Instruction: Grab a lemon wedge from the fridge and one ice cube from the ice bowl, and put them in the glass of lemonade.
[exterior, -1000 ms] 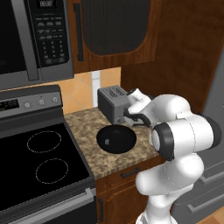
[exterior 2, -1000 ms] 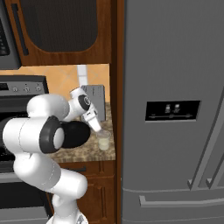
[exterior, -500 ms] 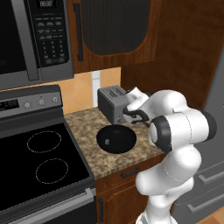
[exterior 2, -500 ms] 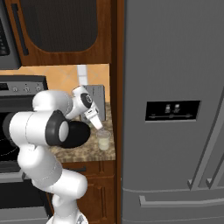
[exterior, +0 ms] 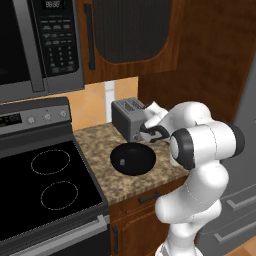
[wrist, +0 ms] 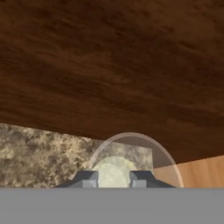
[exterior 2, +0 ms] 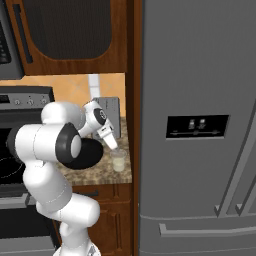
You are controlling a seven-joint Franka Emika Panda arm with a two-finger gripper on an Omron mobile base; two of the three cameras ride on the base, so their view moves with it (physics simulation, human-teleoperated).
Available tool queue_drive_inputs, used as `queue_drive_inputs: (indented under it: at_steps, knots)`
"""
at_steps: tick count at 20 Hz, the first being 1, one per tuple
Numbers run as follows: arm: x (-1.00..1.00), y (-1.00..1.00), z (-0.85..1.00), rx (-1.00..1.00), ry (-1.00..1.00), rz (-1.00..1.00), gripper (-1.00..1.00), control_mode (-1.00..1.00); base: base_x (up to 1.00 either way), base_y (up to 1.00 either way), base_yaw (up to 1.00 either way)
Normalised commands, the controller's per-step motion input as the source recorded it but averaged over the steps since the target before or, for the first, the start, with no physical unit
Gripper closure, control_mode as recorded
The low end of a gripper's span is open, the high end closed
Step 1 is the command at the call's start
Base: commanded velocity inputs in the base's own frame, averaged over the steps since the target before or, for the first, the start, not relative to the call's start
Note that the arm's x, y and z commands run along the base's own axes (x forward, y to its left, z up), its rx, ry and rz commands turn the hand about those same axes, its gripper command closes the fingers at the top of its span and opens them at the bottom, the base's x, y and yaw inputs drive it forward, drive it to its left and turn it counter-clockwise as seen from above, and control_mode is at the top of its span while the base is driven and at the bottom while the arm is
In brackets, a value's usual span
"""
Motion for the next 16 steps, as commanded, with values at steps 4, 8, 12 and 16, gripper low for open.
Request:
queue_drive_inputs:
  at_steps: [4,8,12,16]
  knots:
    - [0.0,0.0,0.0,0.0,0.0,0.0,1.0,-1.0,0.0,0.0,0.0]
    - [-0.03,0.0,0.0,0.0,0.0,0.0,1.0,-1.0,0.0,0.0,0.0]
    - [-0.24,0.0,0.03,0.0,0.0,0.0,1.0,-1.0,0.0,0.0,0.0]
    - [-0.55,-0.02,0.16,0.0,0.0,0.0,1.0,-1.0,0.0,0.0,0.0]
